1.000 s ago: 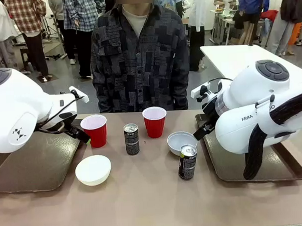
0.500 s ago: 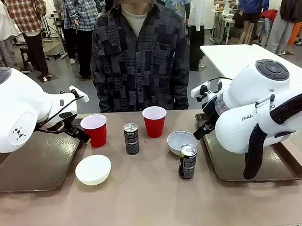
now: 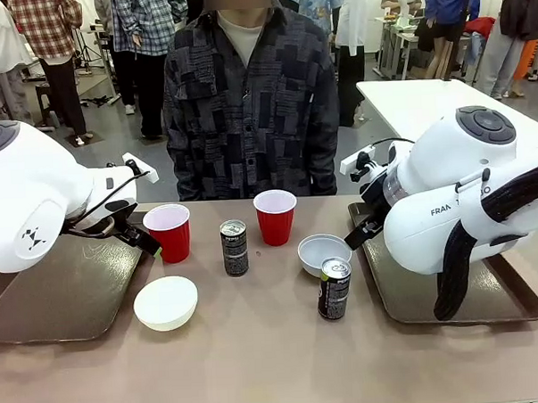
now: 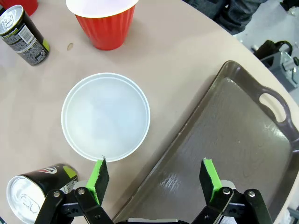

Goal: Prepare tableware on both trays.
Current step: Pick up a Picnic Bowl from the table and place it on a Handle tray.

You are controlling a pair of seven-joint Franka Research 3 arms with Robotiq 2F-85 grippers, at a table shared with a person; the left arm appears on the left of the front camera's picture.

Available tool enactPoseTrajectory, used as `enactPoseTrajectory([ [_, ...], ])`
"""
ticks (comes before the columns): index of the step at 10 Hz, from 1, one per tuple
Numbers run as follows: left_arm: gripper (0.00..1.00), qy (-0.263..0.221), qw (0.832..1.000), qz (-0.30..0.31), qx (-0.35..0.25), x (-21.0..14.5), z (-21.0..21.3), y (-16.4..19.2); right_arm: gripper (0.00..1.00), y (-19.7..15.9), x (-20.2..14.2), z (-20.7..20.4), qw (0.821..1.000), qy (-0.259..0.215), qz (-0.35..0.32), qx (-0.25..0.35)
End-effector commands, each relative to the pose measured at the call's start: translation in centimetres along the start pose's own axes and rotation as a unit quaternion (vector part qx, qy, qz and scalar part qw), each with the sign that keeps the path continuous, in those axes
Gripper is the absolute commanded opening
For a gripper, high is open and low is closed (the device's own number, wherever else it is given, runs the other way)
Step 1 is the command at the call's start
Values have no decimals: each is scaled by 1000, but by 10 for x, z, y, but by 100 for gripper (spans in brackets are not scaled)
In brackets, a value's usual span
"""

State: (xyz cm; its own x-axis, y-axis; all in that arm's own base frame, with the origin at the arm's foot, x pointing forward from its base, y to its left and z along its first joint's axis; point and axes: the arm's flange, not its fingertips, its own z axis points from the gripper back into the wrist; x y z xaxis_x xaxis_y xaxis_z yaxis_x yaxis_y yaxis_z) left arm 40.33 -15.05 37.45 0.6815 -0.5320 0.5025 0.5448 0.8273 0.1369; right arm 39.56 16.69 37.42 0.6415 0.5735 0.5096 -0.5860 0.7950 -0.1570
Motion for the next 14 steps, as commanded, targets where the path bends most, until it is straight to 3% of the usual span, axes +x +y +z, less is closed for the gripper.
enactPoseTrajectory([
  [1,100,-1,1000,0,0,0,0,0,100,0,0,0,1000,0,0,0],
  [2,100,0,1000,0,0,0,0,0,100,-9,-3,9,999,6,-38,-17],
  [5,100,55,998,-29,-20,-14,85,-1,100,-6,-11,112,996,-12,-91,-21],
  [7,100,100,992,-35,-69,-25,136,-8,100,6,-37,149,990,82,-110,21],
  [9,100,101,988,-25,-113,-43,186,-25,100,27,-81,170,978,179,-111,9],
  [11,100,71,994,8,-76,-52,196,-26,100,40,-104,172,972,203,-114,-13],
  [12,100,62,997,36,-25,-45,185,-23,100,35,-99,162,976,178,-115,-49],
  [13,100,91,991,-19,-98,-36,207,-25,100,23,-55,185,973,201,-113,5],
  [14,100,91,991,-19,-98,-36,207,-25,100,23,-55,185,973,201,-113,5],
])
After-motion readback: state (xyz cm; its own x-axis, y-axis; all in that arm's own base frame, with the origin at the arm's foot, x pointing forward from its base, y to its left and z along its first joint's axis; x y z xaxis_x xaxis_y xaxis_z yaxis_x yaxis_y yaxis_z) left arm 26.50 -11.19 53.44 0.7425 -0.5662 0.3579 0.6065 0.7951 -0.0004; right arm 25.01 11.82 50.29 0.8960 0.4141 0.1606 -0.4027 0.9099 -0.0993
